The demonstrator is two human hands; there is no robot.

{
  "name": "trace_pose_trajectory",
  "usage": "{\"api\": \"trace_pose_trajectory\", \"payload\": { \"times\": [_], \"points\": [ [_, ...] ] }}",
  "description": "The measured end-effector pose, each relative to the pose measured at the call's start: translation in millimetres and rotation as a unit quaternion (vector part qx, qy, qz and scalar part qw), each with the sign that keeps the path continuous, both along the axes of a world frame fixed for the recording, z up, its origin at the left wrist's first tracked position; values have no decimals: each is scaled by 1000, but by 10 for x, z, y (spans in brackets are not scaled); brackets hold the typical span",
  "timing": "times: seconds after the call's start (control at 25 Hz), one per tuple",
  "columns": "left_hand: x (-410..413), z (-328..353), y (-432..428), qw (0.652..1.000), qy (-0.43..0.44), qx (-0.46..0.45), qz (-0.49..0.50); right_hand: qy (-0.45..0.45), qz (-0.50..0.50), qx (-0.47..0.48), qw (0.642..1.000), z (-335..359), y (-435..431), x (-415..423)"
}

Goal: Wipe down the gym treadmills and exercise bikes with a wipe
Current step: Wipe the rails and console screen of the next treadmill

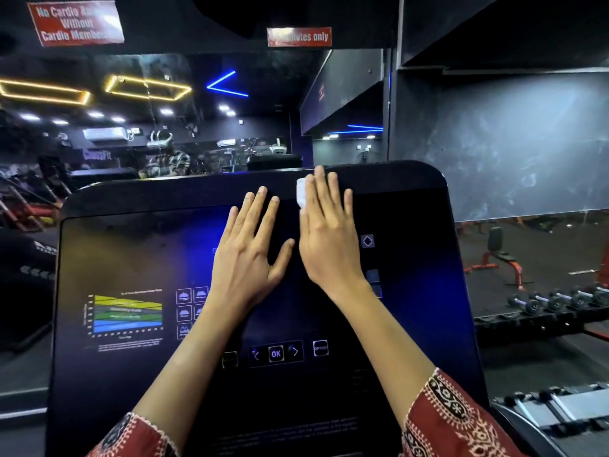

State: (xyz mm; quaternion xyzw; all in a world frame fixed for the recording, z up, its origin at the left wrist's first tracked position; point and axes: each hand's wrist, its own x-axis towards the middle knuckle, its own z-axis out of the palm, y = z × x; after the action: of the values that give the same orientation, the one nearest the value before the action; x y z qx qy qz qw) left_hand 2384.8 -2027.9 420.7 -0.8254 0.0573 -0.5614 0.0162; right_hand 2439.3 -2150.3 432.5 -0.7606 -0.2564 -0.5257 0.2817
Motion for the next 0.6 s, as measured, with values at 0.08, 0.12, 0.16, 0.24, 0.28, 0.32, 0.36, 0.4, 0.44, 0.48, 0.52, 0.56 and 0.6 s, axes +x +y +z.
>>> {"api": "trace_pose_trajectory", "payload": {
  "times": [0.08,0.12,0.16,0.24,0.28,0.32,0.36,0.4,0.44,0.48,0.52,0.56,0.6],
  "points": [
    [-43,8,94,1000,0,-2,4,-5,-16,-16,1000,43,52,3],
    [-67,12,148,1000,-1,-4,6,9,-23,3,1000,88,71,24],
    [-93,16,207,1000,-2,-5,8,24,-22,28,999,133,110,21],
    [-148,27,332,1000,-2,0,11,29,17,29,999,171,305,-74],
    [-178,37,393,1000,-1,2,12,14,43,-5,999,144,433,-153],
    [-212,48,450,1000,0,1,13,-7,62,-42,997,89,533,-206],
    [-257,54,518,1000,0,-4,16,-27,64,-65,995,35,587,-223],
    [-307,52,594,1000,-1,-10,20,-37,47,-66,996,6,591,-209],
    [-360,48,682,1000,-3,-17,25,-32,20,-42,998,1,582,-174],
    [-415,41,775,999,-4,-25,30,-17,-9,-2,1000,14,586,-151],
    [-466,35,867,999,-2,-32,35,7,-32,37,999,47,624,-155],
    [-509,31,955,999,0,-37,39,31,-33,60,997,88,708,-188],
    [-539,26,1030,998,2,-38,41,45,-11,56,997,132,834,-255]
  ]
}}
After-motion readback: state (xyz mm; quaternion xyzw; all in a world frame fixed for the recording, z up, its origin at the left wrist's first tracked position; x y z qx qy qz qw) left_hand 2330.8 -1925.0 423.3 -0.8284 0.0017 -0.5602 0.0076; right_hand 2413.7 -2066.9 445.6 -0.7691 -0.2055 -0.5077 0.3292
